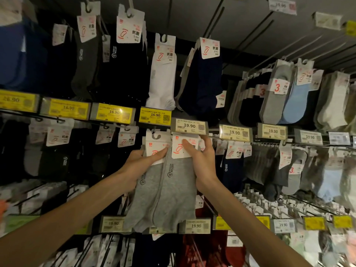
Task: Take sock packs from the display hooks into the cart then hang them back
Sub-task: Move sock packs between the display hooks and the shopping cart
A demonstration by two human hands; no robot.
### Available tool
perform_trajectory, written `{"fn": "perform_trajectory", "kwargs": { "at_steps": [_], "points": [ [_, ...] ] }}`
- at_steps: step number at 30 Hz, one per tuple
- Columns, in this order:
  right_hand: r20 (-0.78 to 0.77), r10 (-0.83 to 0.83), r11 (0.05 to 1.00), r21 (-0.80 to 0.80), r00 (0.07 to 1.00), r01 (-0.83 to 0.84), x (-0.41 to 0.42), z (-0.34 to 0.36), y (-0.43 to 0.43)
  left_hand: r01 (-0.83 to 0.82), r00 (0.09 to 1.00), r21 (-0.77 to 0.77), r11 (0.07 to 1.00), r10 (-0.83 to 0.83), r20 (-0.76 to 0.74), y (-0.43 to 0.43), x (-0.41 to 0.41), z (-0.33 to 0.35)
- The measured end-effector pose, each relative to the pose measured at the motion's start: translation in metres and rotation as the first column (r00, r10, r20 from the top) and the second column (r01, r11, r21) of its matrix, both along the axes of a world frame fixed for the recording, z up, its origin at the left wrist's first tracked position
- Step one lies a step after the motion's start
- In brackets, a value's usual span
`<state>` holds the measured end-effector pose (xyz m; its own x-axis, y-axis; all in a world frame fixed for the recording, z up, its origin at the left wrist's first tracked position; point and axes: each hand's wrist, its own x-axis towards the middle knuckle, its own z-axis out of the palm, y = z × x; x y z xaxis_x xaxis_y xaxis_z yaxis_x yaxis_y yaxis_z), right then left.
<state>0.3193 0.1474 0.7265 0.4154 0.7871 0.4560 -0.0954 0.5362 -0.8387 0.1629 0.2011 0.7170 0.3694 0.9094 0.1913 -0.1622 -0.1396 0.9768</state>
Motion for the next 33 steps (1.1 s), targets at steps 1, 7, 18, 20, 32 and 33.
{"fn": "perform_trajectory", "kwargs": {
  "at_steps": [1,7,18,20,32,33],
  "points": [
    [0.000,0.010,1.000,0.002,1.000,-0.010,0.000,0.003,0.000,0.002,1.000,0.001,1.000,-0.002,-0.001,0.000,-0.001,0.001],
    [-0.033,0.035,0.997,-0.069,0.999,-0.037,0.006,0.019,0.007,0.002,1.000,-0.011,1.000,-0.003,-0.027,-0.001,0.000,0.003],
    [-0.083,0.024,0.975,-0.219,0.996,-0.042,0.015,0.041,0.011,0.022,1.000,-0.026,0.999,-0.022,-0.003,-0.011,0.004,0.004],
    [-0.071,0.021,0.976,-0.216,0.997,-0.036,0.015,0.041,0.013,0.014,1.000,-0.040,0.999,-0.013,0.010,-0.010,0.006,0.004],
    [-0.095,0.020,0.969,-0.241,0.995,-0.043,0.015,0.045,0.018,0.042,0.998,-0.033,0.999,-0.041,0.050,-0.014,0.005,0.009],
    [-0.104,0.023,0.969,-0.244,0.994,-0.048,0.015,0.045,0.018,0.040,0.998,-0.028,0.999,-0.038,0.056,-0.014,0.005,0.010]
  ]
}}
